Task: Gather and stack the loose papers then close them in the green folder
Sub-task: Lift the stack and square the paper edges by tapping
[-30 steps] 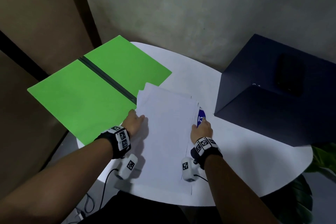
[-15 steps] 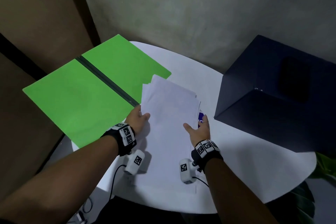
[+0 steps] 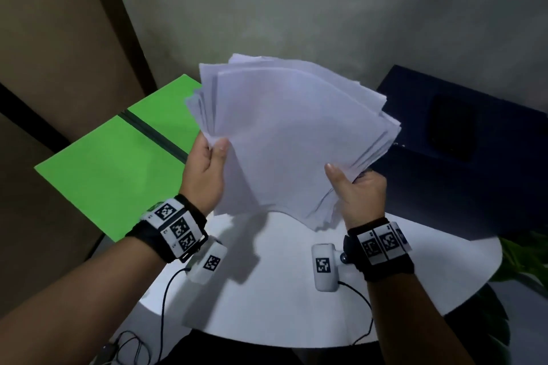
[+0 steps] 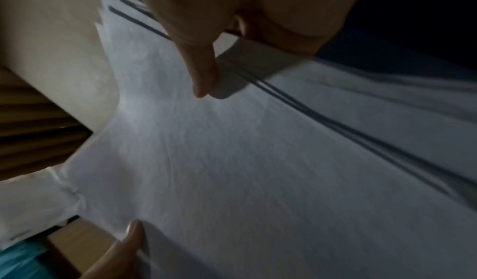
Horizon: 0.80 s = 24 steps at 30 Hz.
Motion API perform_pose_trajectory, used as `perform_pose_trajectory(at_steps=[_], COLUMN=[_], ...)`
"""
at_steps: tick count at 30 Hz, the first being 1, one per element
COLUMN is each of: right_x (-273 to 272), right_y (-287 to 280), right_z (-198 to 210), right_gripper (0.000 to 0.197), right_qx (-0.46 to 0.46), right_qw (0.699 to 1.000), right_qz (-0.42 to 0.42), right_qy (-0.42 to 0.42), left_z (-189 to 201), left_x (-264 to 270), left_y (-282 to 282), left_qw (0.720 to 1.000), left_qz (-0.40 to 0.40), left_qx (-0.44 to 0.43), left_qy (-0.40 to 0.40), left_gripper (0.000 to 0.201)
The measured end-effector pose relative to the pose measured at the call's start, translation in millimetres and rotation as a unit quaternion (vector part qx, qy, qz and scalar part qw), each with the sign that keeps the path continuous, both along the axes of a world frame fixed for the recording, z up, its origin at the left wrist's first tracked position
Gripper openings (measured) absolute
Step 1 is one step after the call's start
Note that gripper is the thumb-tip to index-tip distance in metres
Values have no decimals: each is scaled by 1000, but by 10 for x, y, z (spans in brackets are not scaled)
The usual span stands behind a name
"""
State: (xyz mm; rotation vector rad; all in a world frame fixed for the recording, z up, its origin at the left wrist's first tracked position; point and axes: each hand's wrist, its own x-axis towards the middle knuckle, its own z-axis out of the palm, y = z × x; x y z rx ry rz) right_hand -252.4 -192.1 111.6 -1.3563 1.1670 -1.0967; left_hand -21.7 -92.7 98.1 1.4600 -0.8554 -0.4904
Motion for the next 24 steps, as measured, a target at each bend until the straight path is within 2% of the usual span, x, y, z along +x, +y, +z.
perform_pose_trajectory(at_steps=[2,5,8,10,12,13,15,17,20,22,24], right_x=[-17,-6,29,53,76,84,98,120,207,242,262], right_y=[66,129,162,149,152,167,196,212,201,185,181], right_z=[19,88,176,191,217,238,317,406,531,635,717], right_gripper=[34,57,49,52,56,55,52,57,61,52,29], right_qx=[16,29,19,48,61,56,7,-41,-84,-97,-121], right_qw=[1000,1000,999,998,997,997,999,997,995,992,990], right_qz=[11,-1,-26,-45,-43,-39,-37,-41,-23,-25,-22], right_qy=[-6,-3,6,-8,-20,-20,-32,-42,-50,-72,-68], left_z=[-15,-80,-23,14,40,57,107,160,219,255,266], left_x=[37,86,100,121,141,151,147,114,78,82,83], left_y=[89,113,41,1,-7,-7,-26,-58,-109,-122,-114], left_qw=[999,994,996,999,998,998,996,994,993,994,995], left_qz=[-50,-108,-89,-47,-42,-50,-70,-80,-77,-63,-66], left_qx=[-14,-4,6,23,16,5,-28,-43,-39,-35,-27], left_qy=[-6,10,3,9,34,43,56,69,78,80,71], left_gripper=[36,47,37,23,17,20,41,58,67,67,64])
